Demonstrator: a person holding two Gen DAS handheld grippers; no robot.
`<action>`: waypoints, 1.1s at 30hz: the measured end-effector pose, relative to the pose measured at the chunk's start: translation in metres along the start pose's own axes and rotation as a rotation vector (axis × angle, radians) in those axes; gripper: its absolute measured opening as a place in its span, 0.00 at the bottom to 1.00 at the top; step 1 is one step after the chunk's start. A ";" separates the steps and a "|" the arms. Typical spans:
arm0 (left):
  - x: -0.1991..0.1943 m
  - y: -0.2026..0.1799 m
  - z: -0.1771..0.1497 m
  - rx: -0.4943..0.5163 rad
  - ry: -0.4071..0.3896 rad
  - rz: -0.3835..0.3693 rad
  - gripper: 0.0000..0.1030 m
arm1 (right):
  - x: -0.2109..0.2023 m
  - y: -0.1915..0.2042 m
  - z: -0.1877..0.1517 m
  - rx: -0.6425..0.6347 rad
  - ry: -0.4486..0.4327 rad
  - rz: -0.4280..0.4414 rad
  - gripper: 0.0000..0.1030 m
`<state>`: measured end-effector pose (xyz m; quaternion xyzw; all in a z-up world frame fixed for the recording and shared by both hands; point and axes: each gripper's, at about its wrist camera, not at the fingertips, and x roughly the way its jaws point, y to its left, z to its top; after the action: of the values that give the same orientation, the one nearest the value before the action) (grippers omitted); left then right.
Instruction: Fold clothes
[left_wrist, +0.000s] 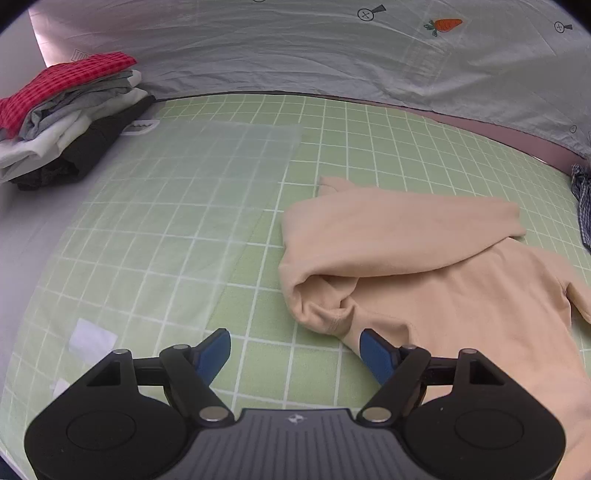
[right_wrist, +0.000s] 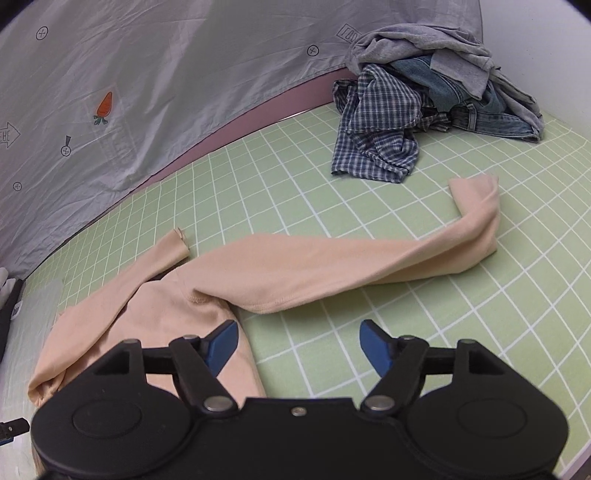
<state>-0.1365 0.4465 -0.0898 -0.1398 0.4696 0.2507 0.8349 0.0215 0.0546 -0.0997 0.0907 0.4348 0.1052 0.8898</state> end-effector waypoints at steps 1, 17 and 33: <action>0.008 -0.002 0.006 0.006 0.009 -0.006 0.75 | 0.005 0.003 0.005 -0.007 -0.005 -0.008 0.72; 0.082 -0.020 0.047 0.037 0.061 0.016 0.73 | 0.124 0.032 0.064 -0.170 0.079 -0.054 0.74; 0.051 0.108 0.034 -0.956 -0.114 -0.205 0.28 | 0.143 0.037 0.056 -0.262 0.037 -0.108 0.90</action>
<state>-0.1499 0.5674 -0.1157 -0.5390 0.2393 0.3620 0.7219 0.1470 0.1244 -0.1643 -0.0518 0.4379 0.1147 0.8902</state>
